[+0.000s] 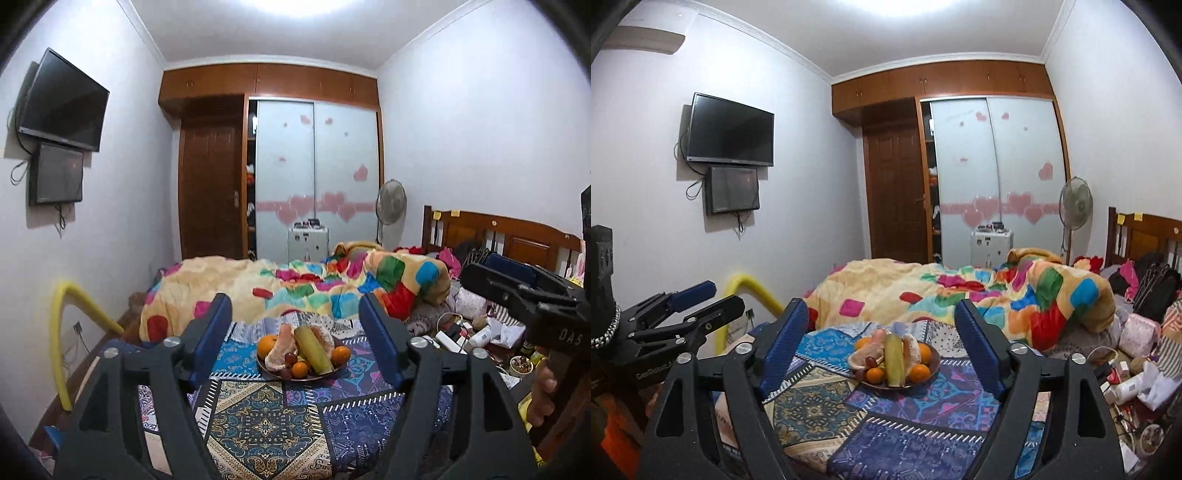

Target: Organize fruits

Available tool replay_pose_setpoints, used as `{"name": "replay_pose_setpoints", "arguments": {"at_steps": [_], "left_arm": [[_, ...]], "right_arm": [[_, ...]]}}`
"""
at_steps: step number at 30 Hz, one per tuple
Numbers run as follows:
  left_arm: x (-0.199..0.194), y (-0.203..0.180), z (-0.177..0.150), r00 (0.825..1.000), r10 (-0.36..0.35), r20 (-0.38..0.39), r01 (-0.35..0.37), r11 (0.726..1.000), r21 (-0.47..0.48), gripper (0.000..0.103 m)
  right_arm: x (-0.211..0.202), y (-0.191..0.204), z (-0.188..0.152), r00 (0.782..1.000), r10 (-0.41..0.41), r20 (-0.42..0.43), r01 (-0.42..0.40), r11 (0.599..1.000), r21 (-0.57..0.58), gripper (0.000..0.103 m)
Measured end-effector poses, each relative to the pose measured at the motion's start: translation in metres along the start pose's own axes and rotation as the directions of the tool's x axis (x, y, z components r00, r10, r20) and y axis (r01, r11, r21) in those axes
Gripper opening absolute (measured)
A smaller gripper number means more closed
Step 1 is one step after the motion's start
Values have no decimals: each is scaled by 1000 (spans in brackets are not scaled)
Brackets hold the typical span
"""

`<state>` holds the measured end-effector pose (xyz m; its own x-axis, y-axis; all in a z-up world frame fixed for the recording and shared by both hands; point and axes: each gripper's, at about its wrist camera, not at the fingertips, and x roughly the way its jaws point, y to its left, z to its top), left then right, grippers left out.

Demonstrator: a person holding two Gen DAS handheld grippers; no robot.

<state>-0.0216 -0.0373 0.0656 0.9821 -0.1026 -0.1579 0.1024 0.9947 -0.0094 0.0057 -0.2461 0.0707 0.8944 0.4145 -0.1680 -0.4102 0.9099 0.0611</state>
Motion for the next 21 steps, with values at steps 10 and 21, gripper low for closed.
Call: {"name": "replay_pose_setpoints", "arguments": {"at_steps": [10, 21], "left_arm": [[-27, 0, -2, 999, -4, 40, 4, 1000, -4, 98], [-30, -3, -5, 999, 11, 45, -11, 1000, 6, 103]], "right_arm": [[-24, 7, -4, 997, -38, 62, 37, 999, 6, 103], [-31, 10, -9, 997, -51, 65, 51, 999, 5, 103]]}}
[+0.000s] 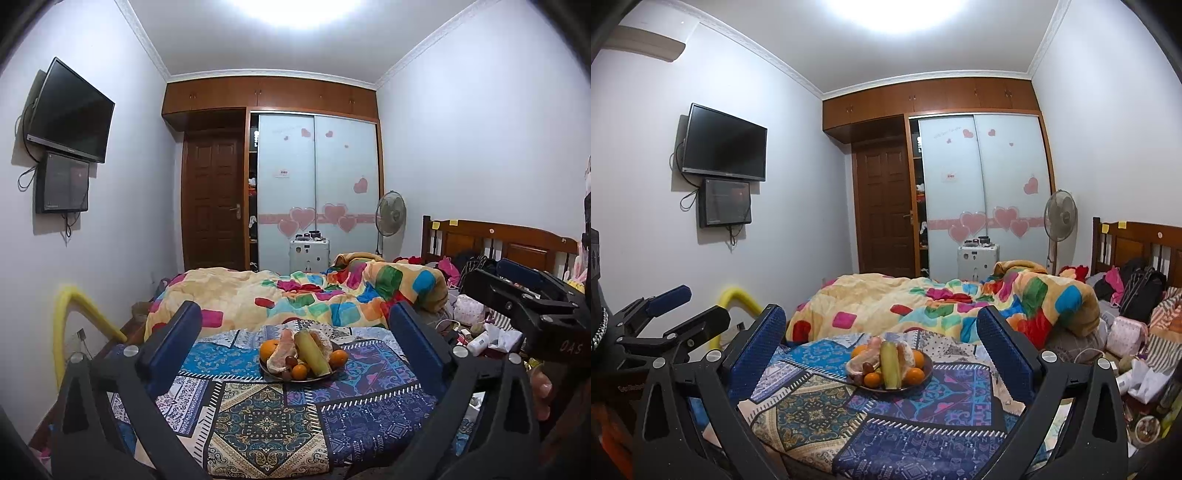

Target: Organize fruits

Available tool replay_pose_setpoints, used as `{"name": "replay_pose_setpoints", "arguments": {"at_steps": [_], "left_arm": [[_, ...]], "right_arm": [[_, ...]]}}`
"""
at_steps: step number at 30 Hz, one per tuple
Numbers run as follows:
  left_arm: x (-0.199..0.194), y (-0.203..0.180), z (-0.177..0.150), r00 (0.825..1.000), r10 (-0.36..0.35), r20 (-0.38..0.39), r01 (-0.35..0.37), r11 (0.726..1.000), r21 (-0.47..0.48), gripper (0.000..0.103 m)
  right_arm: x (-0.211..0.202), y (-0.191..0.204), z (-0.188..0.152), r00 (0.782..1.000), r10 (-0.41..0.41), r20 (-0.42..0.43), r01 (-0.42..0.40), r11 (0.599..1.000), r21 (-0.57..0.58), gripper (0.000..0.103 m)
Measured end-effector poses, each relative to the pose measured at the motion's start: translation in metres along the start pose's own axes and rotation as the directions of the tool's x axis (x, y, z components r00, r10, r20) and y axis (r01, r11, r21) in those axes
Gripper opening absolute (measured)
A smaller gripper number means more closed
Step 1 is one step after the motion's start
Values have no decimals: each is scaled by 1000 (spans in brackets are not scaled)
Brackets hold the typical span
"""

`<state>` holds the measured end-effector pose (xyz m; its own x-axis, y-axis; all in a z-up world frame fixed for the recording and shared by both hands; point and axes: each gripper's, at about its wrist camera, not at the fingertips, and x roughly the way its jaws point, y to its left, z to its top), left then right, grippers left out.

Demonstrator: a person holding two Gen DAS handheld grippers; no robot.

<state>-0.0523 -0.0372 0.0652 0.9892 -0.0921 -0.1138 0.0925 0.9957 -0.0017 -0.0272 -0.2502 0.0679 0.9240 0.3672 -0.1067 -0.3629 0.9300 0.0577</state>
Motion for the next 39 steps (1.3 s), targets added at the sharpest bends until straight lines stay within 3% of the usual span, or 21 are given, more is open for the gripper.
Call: {"name": "replay_pose_setpoints", "arguments": {"at_steps": [39], "left_arm": [[15, -4, -4, 999, -8, -31, 8, 1000, -20, 103]], "right_arm": [[2, -3, -2, 1000, -23, -4, 23, 1000, -10, 103]]}}
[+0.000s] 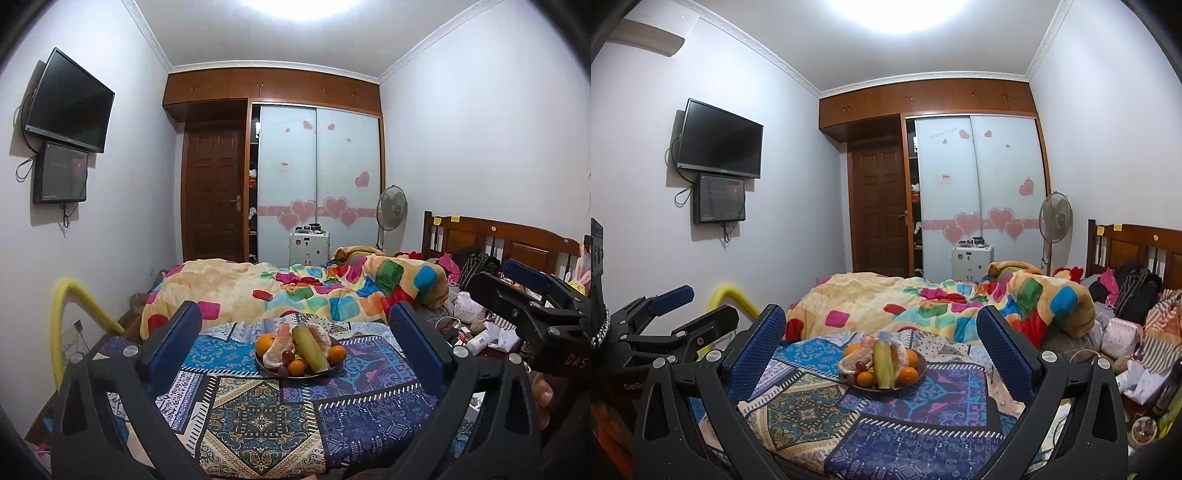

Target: Organize fruits

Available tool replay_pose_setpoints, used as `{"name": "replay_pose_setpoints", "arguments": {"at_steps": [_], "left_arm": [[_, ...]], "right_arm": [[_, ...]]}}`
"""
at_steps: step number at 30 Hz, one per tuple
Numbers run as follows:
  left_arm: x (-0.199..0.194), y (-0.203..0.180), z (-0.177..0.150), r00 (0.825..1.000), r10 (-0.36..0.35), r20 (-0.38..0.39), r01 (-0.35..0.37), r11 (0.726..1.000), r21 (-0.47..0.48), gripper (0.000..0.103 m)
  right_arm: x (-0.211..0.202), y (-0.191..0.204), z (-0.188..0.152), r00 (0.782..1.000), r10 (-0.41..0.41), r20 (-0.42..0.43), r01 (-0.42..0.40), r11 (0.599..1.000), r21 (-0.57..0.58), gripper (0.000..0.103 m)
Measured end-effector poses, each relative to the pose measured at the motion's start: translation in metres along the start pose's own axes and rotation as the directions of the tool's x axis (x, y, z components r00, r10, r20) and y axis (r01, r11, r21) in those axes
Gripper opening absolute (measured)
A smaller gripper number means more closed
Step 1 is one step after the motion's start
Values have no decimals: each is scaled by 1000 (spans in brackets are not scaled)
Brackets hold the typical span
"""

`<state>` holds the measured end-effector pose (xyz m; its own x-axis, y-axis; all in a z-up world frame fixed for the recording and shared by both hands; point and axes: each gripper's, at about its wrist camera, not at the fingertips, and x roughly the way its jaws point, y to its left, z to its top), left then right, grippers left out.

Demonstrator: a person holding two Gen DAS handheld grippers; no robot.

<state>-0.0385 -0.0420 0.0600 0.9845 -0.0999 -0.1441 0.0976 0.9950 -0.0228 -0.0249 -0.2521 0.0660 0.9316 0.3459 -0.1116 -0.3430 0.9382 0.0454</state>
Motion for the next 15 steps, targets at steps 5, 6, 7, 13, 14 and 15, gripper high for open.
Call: {"name": "replay_pose_setpoints", "arguments": {"at_steps": [5, 6, 7, 13, 14, 15], "left_arm": [[2, 1, -1, 1000, -7, -2, 7, 1000, -3, 103], [3, 1, -1, 1000, -10, -5, 10, 1000, -3, 103], [4, 1, -1, 1000, -10, -7, 10, 1000, -3, 103], [7, -1, -3, 1000, -2, -8, 2, 1000, 8, 103], [8, -1, -3, 1000, -6, -11, 6, 1000, 10, 103], [8, -2, -3, 1000, -10, -13, 10, 1000, 12, 103]], "right_arm": [[2, 0, 1, 1000, -3, -1, 3, 1000, 0, 103], [2, 0, 1, 1000, -3, -1, 3, 1000, 0, 103], [2, 0, 1, 1000, -4, -2, 4, 1000, 0, 103], [3, -1, 0, 1000, -1, -7, 1, 1000, 6, 103], [4, -1, 0, 1000, -1, -9, 1, 1000, 8, 103], [5, -1, 0, 1000, -1, -11, 1, 1000, 9, 103]]}}
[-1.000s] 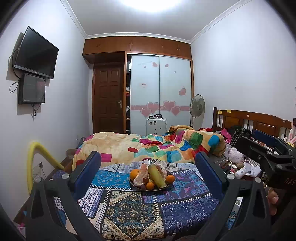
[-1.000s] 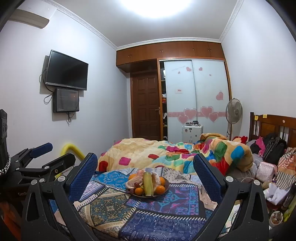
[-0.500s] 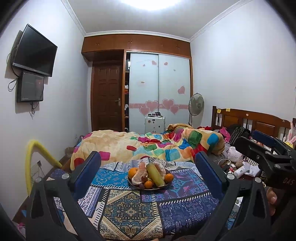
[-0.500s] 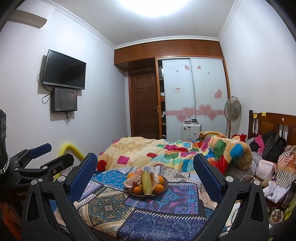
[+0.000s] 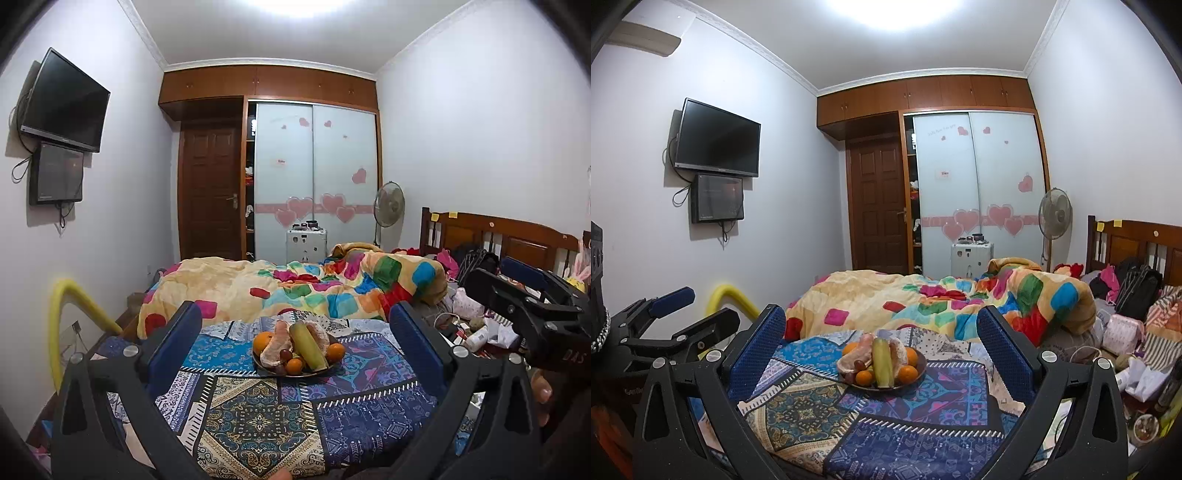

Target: Organize fruits

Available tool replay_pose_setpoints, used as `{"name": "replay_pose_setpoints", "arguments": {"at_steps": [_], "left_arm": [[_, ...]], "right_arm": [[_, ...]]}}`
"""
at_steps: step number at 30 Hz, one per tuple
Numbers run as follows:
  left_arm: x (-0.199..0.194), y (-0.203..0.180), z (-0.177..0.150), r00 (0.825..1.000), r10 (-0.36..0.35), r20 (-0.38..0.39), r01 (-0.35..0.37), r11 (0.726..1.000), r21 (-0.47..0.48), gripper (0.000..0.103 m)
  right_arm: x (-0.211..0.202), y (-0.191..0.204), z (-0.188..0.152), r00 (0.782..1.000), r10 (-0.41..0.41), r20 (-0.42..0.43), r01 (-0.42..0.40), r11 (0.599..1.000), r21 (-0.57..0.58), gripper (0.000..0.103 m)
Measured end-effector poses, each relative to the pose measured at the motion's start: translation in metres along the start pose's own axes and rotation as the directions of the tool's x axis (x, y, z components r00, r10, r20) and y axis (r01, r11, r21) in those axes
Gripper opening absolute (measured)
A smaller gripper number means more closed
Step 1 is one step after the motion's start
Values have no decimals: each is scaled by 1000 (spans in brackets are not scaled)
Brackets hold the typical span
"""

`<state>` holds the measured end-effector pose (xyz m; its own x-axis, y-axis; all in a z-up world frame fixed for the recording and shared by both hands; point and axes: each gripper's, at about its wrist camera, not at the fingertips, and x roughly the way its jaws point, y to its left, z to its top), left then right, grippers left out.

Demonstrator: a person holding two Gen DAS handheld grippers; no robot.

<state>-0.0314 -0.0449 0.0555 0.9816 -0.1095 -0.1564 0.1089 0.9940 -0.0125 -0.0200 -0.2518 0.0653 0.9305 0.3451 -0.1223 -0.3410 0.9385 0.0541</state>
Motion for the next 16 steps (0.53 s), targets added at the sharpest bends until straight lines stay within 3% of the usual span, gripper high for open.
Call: {"name": "replay_pose_setpoints", "arguments": {"at_steps": [16], "left_arm": [[2, 0, -1, 1000, -8, 1, 8, 1000, -9, 103]], "right_arm": [[9, 0, -3, 1000, -5, -19, 5, 1000, 3, 103]]}}
